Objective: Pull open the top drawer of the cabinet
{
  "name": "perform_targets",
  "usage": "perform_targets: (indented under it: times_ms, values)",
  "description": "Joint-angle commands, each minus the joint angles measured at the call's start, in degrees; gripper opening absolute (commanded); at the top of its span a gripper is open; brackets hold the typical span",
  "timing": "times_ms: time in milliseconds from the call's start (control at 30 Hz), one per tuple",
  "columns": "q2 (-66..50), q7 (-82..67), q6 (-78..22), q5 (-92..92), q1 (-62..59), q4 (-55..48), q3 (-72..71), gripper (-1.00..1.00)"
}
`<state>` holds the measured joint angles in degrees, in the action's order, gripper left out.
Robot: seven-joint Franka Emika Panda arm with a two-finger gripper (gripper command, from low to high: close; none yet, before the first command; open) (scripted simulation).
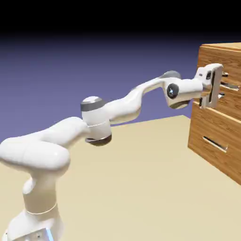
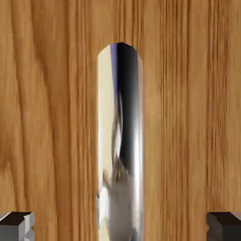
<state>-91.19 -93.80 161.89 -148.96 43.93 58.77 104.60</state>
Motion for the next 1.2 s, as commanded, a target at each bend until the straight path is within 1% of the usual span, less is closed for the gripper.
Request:
perform_targets:
  times_ms: [0,33,567,1167]
  values:
    - [0.0,0.0,0.0,0.0,0.0,0.0,0.0,-1.00]
    - [0.0,0.0,0.0,0.0,0.0,0.0,0.0,-1.00]
    - [-3.5,-9.4,-12.2,-7.2,20.4,33.2,0.7,-1.00]
    - [-6.8,-14.0,-22.5,-5.8,47.7,70.6,1.3,-1.00]
